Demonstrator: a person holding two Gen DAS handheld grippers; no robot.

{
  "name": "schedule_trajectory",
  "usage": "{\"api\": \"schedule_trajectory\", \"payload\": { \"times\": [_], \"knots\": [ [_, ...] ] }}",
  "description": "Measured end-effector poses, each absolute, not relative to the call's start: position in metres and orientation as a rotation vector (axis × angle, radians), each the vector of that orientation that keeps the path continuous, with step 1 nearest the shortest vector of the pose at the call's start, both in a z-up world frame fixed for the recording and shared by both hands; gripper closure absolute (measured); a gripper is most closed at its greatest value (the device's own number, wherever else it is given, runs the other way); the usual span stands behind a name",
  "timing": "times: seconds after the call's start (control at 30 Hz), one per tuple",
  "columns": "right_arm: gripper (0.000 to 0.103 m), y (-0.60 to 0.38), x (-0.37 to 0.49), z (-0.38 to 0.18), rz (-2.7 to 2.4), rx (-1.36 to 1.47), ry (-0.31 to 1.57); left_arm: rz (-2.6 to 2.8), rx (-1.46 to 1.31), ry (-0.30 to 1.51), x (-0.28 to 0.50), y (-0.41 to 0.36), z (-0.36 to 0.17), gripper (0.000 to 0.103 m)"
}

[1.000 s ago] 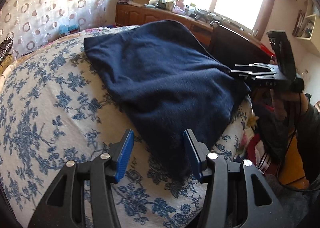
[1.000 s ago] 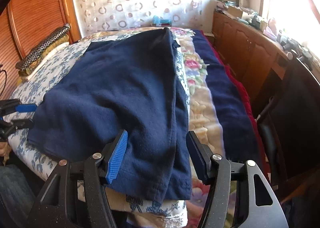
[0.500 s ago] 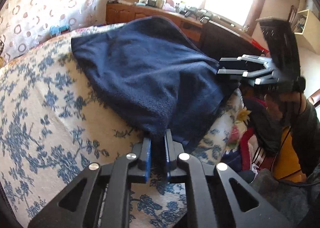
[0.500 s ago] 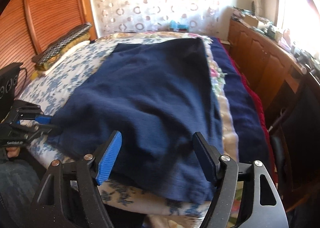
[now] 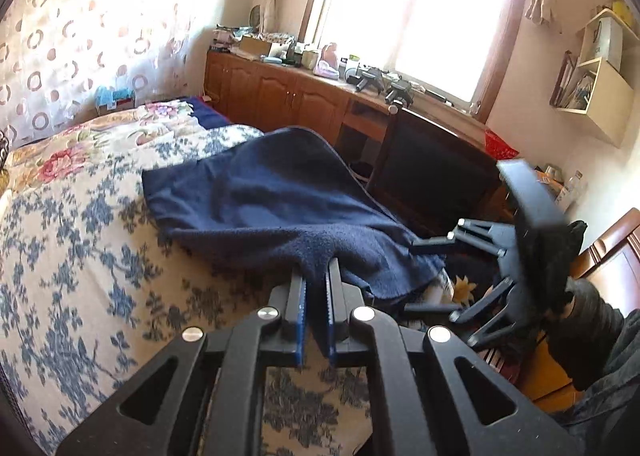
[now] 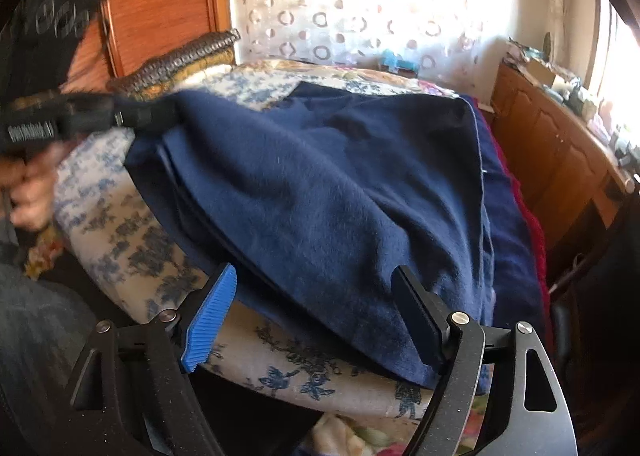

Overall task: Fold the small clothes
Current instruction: 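Grasp the folded shirt with the left gripper while the right gripper grasps its other end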

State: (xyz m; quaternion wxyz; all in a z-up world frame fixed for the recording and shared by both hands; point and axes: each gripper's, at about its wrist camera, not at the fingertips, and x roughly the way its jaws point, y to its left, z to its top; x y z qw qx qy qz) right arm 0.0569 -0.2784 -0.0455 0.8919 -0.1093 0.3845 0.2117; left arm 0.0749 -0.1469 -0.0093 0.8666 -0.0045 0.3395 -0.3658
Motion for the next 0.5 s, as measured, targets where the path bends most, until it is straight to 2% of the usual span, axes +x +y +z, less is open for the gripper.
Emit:
{"api": "schedule_trajectory", "payload": {
  "times": [0.5],
  "knots": [
    [0.021, -0.286, 0.051, -0.072, 0.412, -0.3, 0.842, -0.743, -0.014, 0.696, 0.094, -0.15, -0.003, 0.099]
  ]
}}
